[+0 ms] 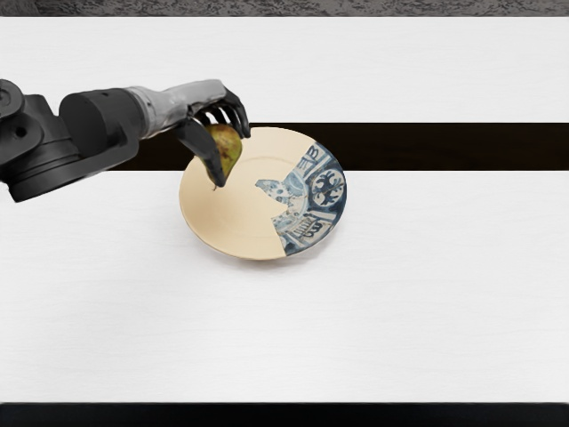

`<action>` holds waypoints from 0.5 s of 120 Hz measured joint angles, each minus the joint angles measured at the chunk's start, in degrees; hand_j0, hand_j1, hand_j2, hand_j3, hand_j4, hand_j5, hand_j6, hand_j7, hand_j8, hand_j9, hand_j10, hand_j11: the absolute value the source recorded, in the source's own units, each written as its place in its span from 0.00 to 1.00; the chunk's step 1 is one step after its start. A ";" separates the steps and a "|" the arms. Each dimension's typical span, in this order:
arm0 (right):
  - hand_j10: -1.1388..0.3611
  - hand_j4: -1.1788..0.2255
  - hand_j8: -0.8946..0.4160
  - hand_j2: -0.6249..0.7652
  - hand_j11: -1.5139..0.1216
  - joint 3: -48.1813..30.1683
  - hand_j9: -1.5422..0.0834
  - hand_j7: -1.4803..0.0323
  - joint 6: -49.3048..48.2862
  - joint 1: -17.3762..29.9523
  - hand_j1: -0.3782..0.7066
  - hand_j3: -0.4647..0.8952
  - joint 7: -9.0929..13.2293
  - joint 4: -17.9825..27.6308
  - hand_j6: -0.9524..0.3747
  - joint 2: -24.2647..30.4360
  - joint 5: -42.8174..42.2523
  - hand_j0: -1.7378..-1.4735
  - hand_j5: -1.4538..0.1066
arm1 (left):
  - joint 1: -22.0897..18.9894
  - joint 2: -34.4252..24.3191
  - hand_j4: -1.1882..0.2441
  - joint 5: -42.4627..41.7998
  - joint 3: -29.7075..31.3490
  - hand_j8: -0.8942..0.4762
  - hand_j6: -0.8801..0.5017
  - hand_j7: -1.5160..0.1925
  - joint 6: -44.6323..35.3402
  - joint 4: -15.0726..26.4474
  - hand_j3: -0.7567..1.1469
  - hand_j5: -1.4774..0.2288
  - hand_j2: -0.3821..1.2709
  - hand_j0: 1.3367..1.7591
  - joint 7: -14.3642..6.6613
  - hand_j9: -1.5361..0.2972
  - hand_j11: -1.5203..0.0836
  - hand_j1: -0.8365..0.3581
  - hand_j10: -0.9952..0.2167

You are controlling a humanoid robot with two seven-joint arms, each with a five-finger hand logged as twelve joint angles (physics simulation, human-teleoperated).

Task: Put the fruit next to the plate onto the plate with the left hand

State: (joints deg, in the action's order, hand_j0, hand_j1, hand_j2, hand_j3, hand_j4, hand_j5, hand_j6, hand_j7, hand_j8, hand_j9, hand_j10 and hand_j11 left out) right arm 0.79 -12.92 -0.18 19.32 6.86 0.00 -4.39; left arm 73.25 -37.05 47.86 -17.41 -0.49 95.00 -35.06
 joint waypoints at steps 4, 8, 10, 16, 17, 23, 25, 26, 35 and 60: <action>0.76 0.84 0.68 0.45 0.93 0.00 0.95 0.98 0.00 0.00 0.03 0.34 -0.02 0.00 0.72 0.00 0.00 0.30 0.93 | 0.08 0.78 0.35 -0.10 -0.01 0.34 0.29 0.34 0.04 -0.11 0.40 0.31 0.67 0.75 -0.01 0.33 0.37 0.48 0.37; 0.76 0.84 0.68 0.45 0.93 0.00 0.95 0.98 0.00 0.00 0.03 0.34 -0.04 0.00 0.72 0.00 0.00 0.30 0.93 | 0.13 1.64 0.35 -0.23 -0.02 0.34 0.29 0.34 0.05 -0.31 0.40 0.31 0.67 0.75 0.00 0.33 0.37 0.48 0.37; 0.76 0.84 0.68 0.45 0.93 0.00 0.95 0.98 0.00 0.00 0.03 0.34 -0.04 0.00 0.72 0.00 0.00 0.30 0.93 | 0.17 2.09 0.35 -0.28 -0.01 0.34 0.29 0.33 0.07 -0.43 0.40 0.31 0.67 0.75 -0.01 0.33 0.37 0.48 0.37; 0.76 0.84 0.68 0.45 0.93 0.01 0.95 0.98 0.00 0.00 0.03 0.34 -0.05 0.00 0.72 0.00 0.00 0.30 0.93 | 0.22 3.15 0.35 -0.70 0.01 0.34 0.29 0.33 0.06 -0.90 0.40 0.31 0.66 0.75 0.01 0.32 0.37 0.49 0.37; 0.76 0.84 0.68 0.45 0.93 0.02 0.95 0.98 0.00 0.00 0.03 0.34 -0.06 0.00 0.72 0.00 0.00 0.30 0.93 | 0.22 3.26 0.35 -0.75 0.01 0.34 0.29 0.33 0.06 -0.98 0.40 0.31 0.66 0.75 0.01 0.32 0.36 0.49 0.37; 0.76 0.84 0.68 0.45 0.93 0.02 0.95 0.98 0.02 0.00 0.03 0.34 -0.06 0.00 0.72 0.00 0.00 0.30 0.93 | 0.22 4.18 0.34 -0.92 0.03 0.34 0.29 0.33 0.08 -1.59 0.40 0.31 0.66 0.75 0.00 0.32 0.36 0.49 0.37; 0.76 0.84 0.68 0.45 0.93 0.02 0.95 0.98 0.03 0.00 0.03 0.34 -0.06 0.00 0.72 0.00 0.00 0.30 0.93 | 0.16 4.51 0.34 -0.98 0.03 0.34 0.29 0.33 0.08 -1.83 0.40 0.31 0.66 0.75 0.00 0.32 0.36 0.48 0.37; 0.76 0.84 0.68 0.45 0.93 0.03 0.95 0.98 0.03 0.00 0.03 0.34 -0.06 0.00 0.72 0.00 0.00 0.30 0.93 | 0.19 4.68 0.34 -1.01 0.03 0.34 0.29 0.33 0.09 -1.94 0.40 0.31 0.66 0.75 0.00 0.32 0.36 0.48 0.37; 0.76 0.84 0.68 0.45 0.93 0.04 0.95 0.98 0.09 0.00 0.03 0.34 -0.07 0.00 0.72 0.00 0.00 0.30 0.93 | 0.14 6.13 0.34 -1.13 0.06 0.35 0.29 0.32 0.11 -3.10 0.40 0.30 0.67 0.75 -0.01 0.32 0.36 0.48 0.38; 0.76 0.84 0.68 0.45 0.93 0.08 0.95 0.98 0.15 0.00 0.03 0.34 -0.07 -0.03 0.72 0.00 0.00 0.30 0.93 | -0.04 8.89 0.34 -1.23 0.09 0.36 0.31 0.32 1.40 -7.92 0.40 0.30 0.67 0.75 -0.01 0.31 0.35 0.47 0.39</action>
State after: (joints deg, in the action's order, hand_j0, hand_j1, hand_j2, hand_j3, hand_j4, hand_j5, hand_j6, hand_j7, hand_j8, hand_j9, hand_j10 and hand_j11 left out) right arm 0.87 -12.77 -0.18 19.25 6.82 0.00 -4.39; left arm 73.21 -28.16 46.63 -17.32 0.91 87.07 -35.07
